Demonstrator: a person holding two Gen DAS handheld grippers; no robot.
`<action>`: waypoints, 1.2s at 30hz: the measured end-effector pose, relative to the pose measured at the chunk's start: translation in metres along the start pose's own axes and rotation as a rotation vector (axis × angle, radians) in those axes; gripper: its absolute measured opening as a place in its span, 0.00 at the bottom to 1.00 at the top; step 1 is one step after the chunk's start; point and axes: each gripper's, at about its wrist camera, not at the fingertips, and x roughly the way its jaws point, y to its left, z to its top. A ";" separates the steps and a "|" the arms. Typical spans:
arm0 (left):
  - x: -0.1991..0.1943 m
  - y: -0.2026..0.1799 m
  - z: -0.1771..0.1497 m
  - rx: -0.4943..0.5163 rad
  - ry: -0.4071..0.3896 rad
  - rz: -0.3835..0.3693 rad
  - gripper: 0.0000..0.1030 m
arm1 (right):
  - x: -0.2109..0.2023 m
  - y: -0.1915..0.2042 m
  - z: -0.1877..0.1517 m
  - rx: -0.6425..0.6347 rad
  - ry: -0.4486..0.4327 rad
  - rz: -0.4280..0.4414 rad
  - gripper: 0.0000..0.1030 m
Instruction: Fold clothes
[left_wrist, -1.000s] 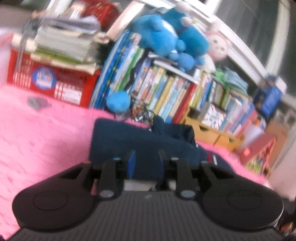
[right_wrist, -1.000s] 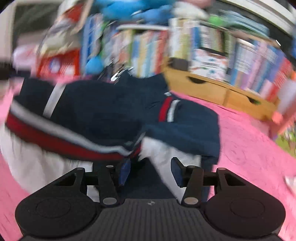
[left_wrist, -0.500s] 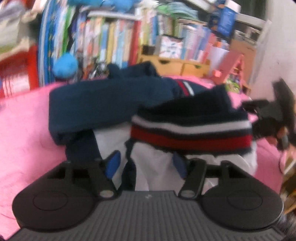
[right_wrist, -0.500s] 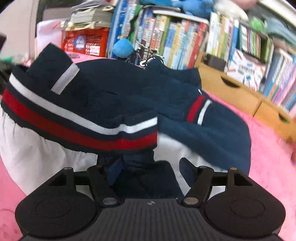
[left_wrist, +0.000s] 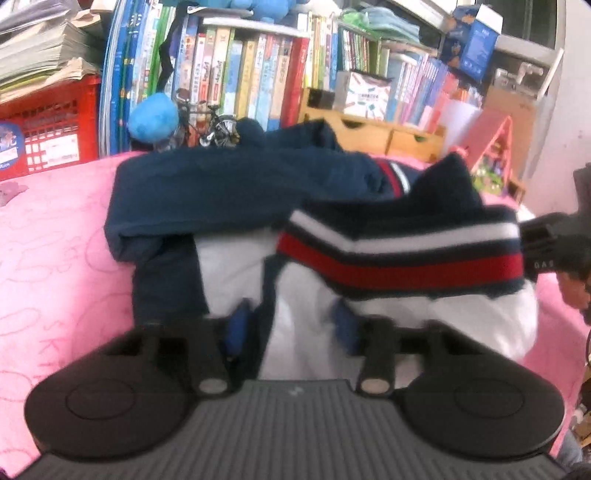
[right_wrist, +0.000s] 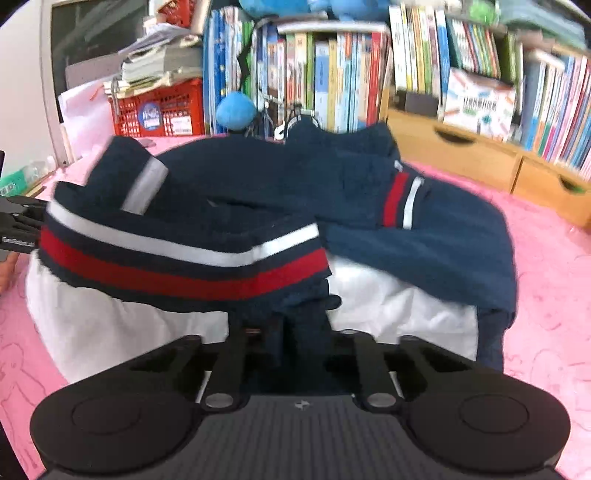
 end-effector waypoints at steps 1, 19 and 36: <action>-0.003 -0.002 0.000 0.001 -0.011 0.010 0.25 | -0.006 0.001 0.000 -0.001 -0.018 -0.016 0.11; -0.042 0.037 0.011 -0.175 -0.091 0.107 0.24 | -0.042 -0.053 -0.013 0.200 -0.057 -0.219 0.39; 0.012 0.023 0.025 -0.104 -0.007 0.022 0.64 | 0.016 -0.048 0.002 0.158 -0.026 -0.057 0.62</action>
